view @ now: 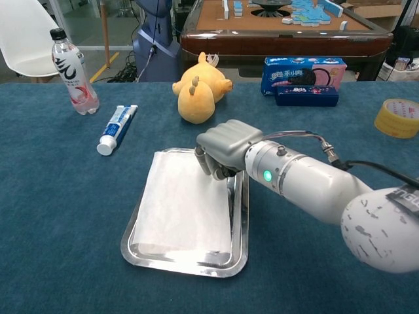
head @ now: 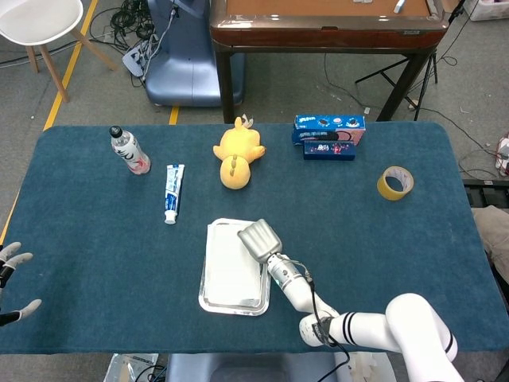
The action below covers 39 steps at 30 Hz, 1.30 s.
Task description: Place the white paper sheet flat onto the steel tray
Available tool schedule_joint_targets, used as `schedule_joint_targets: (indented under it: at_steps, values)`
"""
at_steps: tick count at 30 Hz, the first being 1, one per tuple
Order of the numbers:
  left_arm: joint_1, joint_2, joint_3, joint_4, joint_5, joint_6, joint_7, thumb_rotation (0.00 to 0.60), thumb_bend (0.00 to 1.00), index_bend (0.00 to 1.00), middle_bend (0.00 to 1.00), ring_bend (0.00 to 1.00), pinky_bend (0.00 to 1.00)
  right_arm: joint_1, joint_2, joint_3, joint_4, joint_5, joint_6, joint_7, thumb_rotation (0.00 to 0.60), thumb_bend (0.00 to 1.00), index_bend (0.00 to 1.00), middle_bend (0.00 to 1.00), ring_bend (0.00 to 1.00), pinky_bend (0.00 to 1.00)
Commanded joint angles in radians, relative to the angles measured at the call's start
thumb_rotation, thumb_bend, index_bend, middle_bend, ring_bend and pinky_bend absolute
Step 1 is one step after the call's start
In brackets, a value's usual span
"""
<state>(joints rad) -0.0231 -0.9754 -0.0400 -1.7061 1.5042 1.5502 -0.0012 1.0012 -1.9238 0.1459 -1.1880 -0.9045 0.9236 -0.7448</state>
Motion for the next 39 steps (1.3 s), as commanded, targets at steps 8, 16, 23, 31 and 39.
schedule_joint_targets:
  at_steps: [8,16,23,31,39]
  values:
    - [-0.002,-0.009,0.000,0.002,-0.001,-0.004,0.014,0.600,0.02,0.26,0.14,0.08,0.36,-0.013,0.036,-0.007,-0.084,0.027,0.007,-0.069,0.600,1.00,0.51,1.00,1.00,1.00]
    - [-0.002,-0.011,0.001,0.004,-0.001,-0.005,0.018,0.600,0.02,0.26,0.14,0.08,0.36,-0.015,0.041,-0.013,-0.091,0.049,0.001,-0.099,0.600,1.00,0.51,1.00,1.00,1.00]
    - [-0.003,-0.010,0.001,0.004,-0.002,-0.006,0.018,0.600,0.02,0.26,0.14,0.08,0.36,-0.017,0.045,-0.017,-0.102,0.071,-0.007,-0.113,0.600,1.00,0.51,1.00,1.00,1.00]
    - [-0.005,-0.014,0.001,0.006,-0.002,-0.008,0.024,0.600,0.02,0.26,0.14,0.08,0.36,-0.018,0.053,-0.018,-0.136,0.103,-0.003,-0.136,0.600,1.00,0.51,1.00,1.00,1.00]
    - [-0.006,-0.015,0.002,0.006,-0.002,-0.011,0.027,0.600,0.02,0.26,0.14,0.08,0.36,-0.011,0.052,-0.008,-0.170,0.175,0.025,-0.184,0.600,1.00,0.51,1.00,1.00,1.00]
